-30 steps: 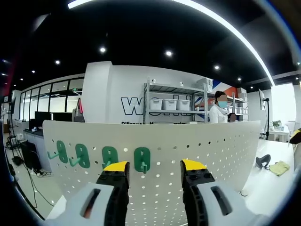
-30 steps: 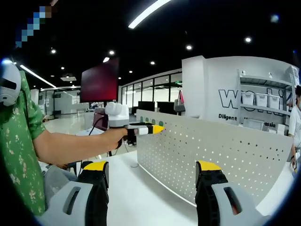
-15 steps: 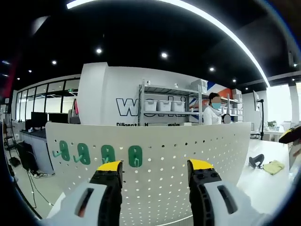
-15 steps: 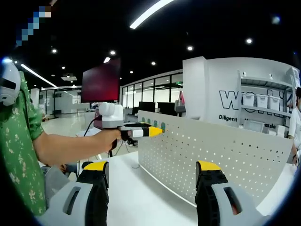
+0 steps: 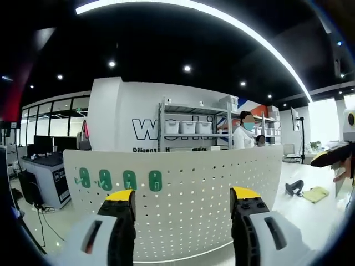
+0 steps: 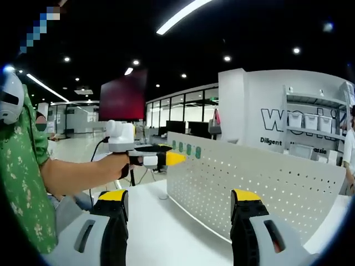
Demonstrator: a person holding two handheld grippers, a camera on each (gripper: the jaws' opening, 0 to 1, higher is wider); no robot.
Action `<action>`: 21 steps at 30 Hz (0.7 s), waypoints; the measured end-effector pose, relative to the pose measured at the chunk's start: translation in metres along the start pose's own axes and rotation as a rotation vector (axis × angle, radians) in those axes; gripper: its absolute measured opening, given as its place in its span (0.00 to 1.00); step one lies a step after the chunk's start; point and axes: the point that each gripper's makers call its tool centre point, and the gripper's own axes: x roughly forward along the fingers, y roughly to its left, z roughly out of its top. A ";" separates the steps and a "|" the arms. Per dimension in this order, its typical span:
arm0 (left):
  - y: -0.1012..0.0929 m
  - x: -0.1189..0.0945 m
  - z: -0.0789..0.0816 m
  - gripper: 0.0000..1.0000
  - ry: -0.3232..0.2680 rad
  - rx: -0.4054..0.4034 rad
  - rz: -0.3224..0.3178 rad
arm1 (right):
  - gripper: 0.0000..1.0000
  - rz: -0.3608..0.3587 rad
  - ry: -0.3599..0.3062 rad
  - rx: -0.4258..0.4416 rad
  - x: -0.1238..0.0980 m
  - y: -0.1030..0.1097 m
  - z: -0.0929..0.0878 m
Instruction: Insert the hook assembly into the mounting plate slot until the hook locks in place.
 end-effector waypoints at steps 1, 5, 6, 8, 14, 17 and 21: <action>0.001 -0.003 0.001 0.73 -0.001 -0.001 0.000 | 0.77 0.000 0.001 -0.001 0.000 0.001 0.000; 0.005 -0.020 0.003 0.76 -0.006 -0.005 0.004 | 0.77 0.003 -0.001 -0.002 0.002 0.008 0.001; 0.006 -0.023 0.003 0.77 -0.006 -0.008 0.002 | 0.77 0.005 -0.002 -0.002 0.002 0.010 0.001; 0.008 -0.031 0.004 0.79 -0.008 -0.013 0.002 | 0.77 0.006 -0.002 -0.004 0.003 0.013 0.002; 0.010 -0.056 0.005 0.82 -0.005 -0.011 -0.002 | 0.78 0.006 -0.009 -0.004 0.003 0.021 0.004; 0.010 -0.068 0.007 0.83 -0.005 -0.009 -0.008 | 0.78 0.008 -0.007 -0.006 0.003 0.025 0.004; 0.011 -0.086 0.007 0.84 -0.005 -0.003 -0.012 | 0.78 0.001 -0.007 -0.007 0.002 0.028 0.003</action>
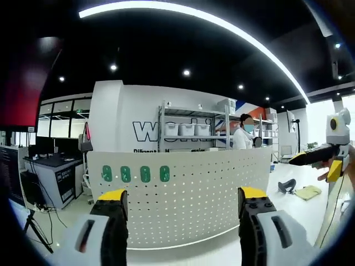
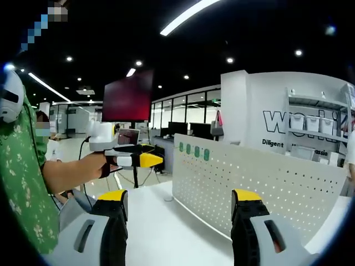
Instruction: Insert the hook assembly into the mounting plate slot until the hook locks in place.
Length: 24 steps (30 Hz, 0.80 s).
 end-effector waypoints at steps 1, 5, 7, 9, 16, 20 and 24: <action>0.000 -0.005 0.000 0.84 -0.001 0.000 -0.001 | 0.78 -0.002 0.002 0.000 0.000 0.000 -0.001; 0.001 -0.021 -0.008 0.85 0.015 0.009 -0.003 | 0.78 -0.005 0.006 0.017 0.000 0.005 -0.007; 0.003 -0.027 -0.010 0.85 0.017 0.007 0.000 | 0.79 -0.014 0.008 0.020 0.000 0.006 -0.010; 0.004 -0.035 -0.010 0.85 0.021 0.007 0.002 | 0.79 -0.048 0.008 0.012 -0.001 0.003 -0.011; 0.003 -0.055 -0.013 0.86 0.023 0.013 -0.004 | 0.80 -0.083 -0.020 0.040 -0.004 0.007 -0.012; 0.002 -0.065 -0.017 0.86 0.029 0.009 -0.014 | 0.83 -0.108 -0.056 0.069 -0.008 0.007 -0.010; -0.002 -0.075 -0.022 0.86 0.036 0.003 -0.024 | 0.85 -0.146 -0.057 0.068 -0.010 0.006 -0.014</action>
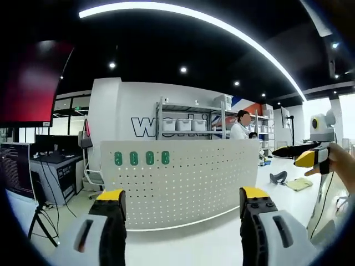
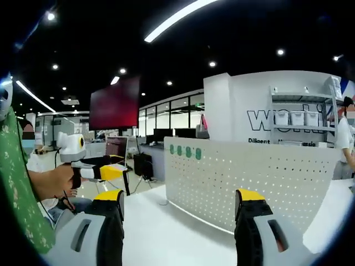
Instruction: Insert the hook assembly into the mounting plate slot until the hook locks in place.
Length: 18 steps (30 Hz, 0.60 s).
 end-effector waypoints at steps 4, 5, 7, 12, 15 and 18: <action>-0.002 -0.010 -0.006 0.87 0.008 -0.004 -0.004 | 0.88 -0.033 -0.012 -0.004 -0.002 -0.001 -0.002; -0.002 -0.011 -0.007 0.87 0.009 -0.006 -0.004 | 0.89 -0.045 -0.027 0.013 -0.003 -0.002 -0.001; -0.002 -0.015 -0.007 0.87 0.008 -0.010 -0.005 | 0.89 -0.055 -0.033 0.015 -0.004 -0.002 0.000; 0.000 -0.024 -0.005 0.88 0.002 -0.011 0.005 | 0.93 -0.082 -0.048 -0.003 -0.005 -0.004 0.001; 0.003 -0.025 -0.006 0.88 0.004 -0.009 0.010 | 0.97 -0.092 -0.039 -0.014 -0.005 -0.002 -0.001; 0.002 -0.028 -0.007 0.89 0.006 -0.010 0.010 | 0.99 -0.098 -0.039 -0.019 -0.006 0.000 -0.002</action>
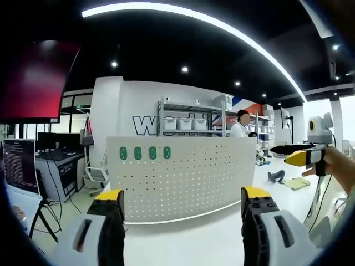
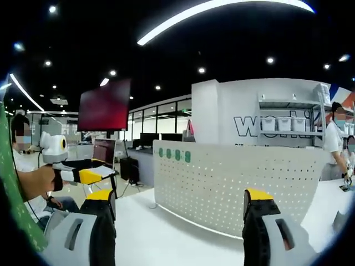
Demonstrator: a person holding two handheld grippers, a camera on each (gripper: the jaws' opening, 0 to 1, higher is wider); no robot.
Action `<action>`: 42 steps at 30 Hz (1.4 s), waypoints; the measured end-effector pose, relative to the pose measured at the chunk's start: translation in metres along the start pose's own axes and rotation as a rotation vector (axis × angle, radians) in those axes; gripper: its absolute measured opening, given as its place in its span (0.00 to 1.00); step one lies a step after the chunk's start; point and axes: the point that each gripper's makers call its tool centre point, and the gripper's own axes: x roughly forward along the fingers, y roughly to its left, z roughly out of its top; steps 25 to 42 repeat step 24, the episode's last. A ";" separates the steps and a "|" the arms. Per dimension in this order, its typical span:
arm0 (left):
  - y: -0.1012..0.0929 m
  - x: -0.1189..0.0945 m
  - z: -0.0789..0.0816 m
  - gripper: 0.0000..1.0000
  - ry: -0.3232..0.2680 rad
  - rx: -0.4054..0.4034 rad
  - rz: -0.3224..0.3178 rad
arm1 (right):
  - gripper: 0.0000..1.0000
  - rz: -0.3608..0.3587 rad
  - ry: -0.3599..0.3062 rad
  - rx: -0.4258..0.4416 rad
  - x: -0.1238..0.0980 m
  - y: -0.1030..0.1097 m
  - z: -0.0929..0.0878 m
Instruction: Insert the hook assembly into the mounting plate slot until the hook locks in place.
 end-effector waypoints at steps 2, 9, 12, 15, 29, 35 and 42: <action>-0.001 -0.002 0.000 0.90 0.003 0.000 -0.001 | 1.00 0.001 0.007 -0.004 0.000 0.002 -0.001; 0.003 -0.007 0.001 0.93 -0.005 -0.005 0.014 | 1.00 0.001 0.014 -0.015 0.000 0.011 -0.001; 0.003 -0.009 0.001 0.95 -0.006 -0.005 0.018 | 1.00 0.002 0.012 -0.013 0.000 0.013 -0.001; 0.002 -0.010 -0.001 0.99 0.003 -0.007 0.021 | 1.00 0.010 0.015 -0.013 0.000 0.017 -0.001; -0.001 -0.009 -0.010 1.00 0.039 -0.013 0.020 | 1.00 0.007 0.022 -0.009 0.000 0.015 -0.004; -0.001 -0.009 -0.010 1.00 0.039 -0.013 0.020 | 1.00 0.007 0.022 -0.009 0.000 0.015 -0.004; -0.001 -0.009 -0.010 1.00 0.039 -0.013 0.020 | 1.00 0.007 0.022 -0.009 0.000 0.015 -0.004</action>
